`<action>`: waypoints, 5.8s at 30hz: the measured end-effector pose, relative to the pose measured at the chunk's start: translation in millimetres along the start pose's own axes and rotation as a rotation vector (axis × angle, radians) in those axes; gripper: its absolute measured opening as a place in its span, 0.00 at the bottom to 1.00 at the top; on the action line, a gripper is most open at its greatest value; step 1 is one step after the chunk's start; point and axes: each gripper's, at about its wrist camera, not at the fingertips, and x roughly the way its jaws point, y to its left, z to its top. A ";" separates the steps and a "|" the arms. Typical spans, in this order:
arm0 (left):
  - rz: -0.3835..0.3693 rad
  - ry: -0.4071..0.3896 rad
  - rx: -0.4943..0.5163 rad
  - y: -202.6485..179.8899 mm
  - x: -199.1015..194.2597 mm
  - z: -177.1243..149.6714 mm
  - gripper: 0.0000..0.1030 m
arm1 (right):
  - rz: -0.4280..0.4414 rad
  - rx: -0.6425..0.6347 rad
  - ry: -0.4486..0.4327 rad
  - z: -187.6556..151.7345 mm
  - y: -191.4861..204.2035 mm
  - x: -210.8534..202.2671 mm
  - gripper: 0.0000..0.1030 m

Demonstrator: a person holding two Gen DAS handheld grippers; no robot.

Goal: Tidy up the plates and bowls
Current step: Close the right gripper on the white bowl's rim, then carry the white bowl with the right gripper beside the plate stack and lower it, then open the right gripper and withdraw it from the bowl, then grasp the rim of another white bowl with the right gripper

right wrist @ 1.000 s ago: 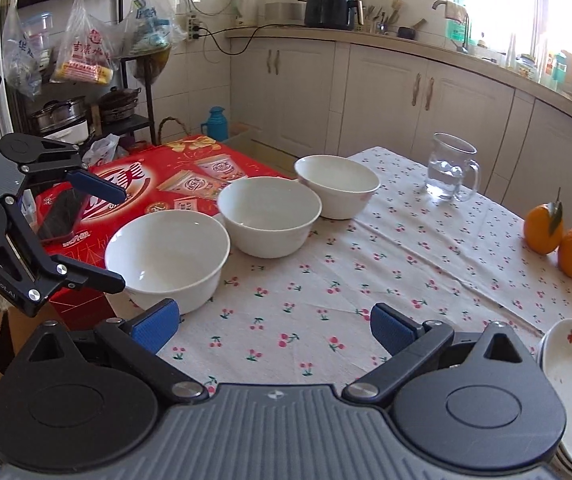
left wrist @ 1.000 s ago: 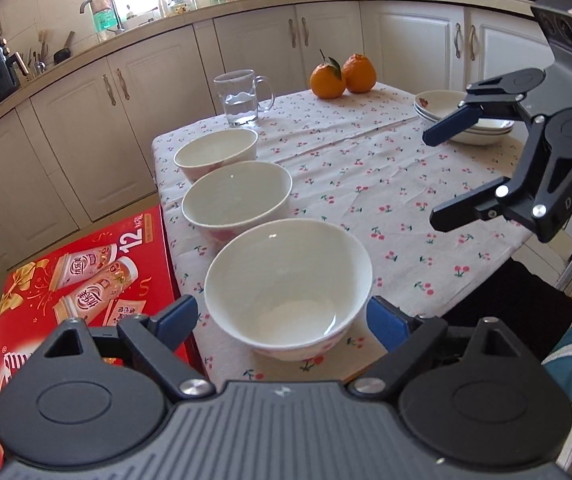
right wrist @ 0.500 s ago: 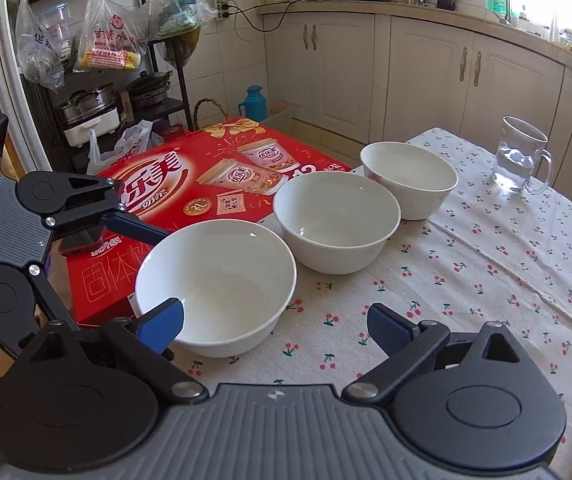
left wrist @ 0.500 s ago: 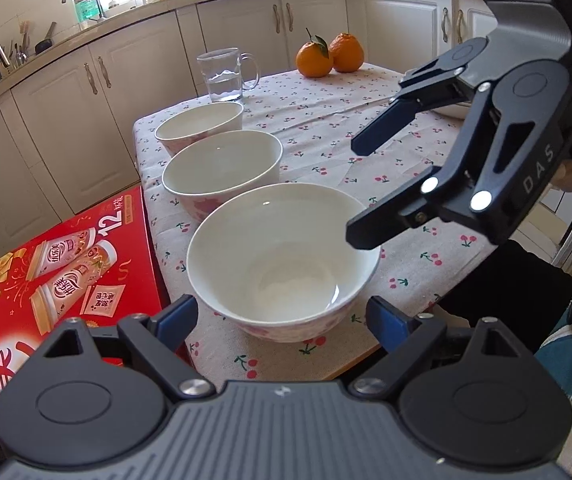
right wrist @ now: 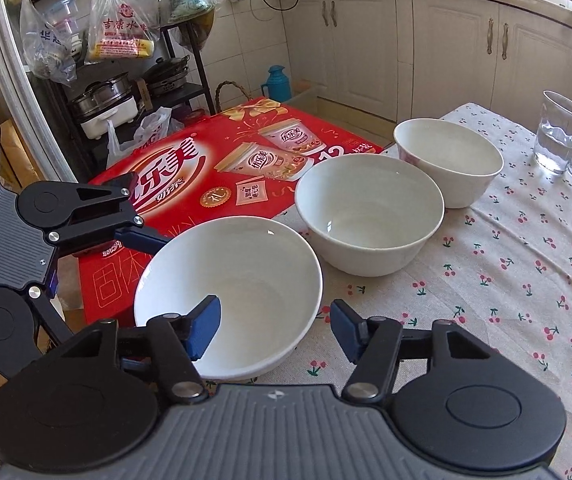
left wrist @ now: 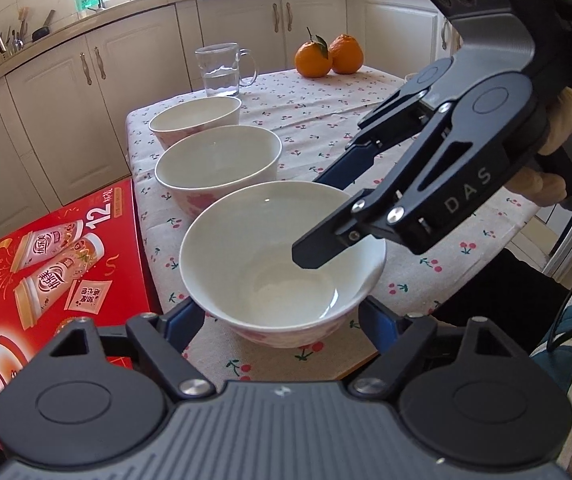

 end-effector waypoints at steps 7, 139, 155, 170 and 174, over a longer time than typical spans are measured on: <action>-0.002 0.002 0.001 0.7 0.1 0.5 0.81 | 0.034 -0.003 0.004 0.2 3.0 2.7 0.63; 0.077 -0.161 -0.097 41.9 75.8 47.3 0.93 | -0.098 -0.017 0.053 71.0 -78.1 33.8 0.93; 0.059 -0.168 -0.108 46.0 75.4 47.0 0.87 | -0.016 0.024 0.075 76.6 -90.7 49.1 0.67; 0.051 -0.158 -0.095 45.0 74.5 49.8 0.86 | -0.005 0.043 0.073 75.7 -92.6 47.3 0.65; 0.048 -0.160 -0.083 41.1 69.3 52.1 0.86 | -0.002 0.047 0.066 74.1 -90.6 40.5 0.65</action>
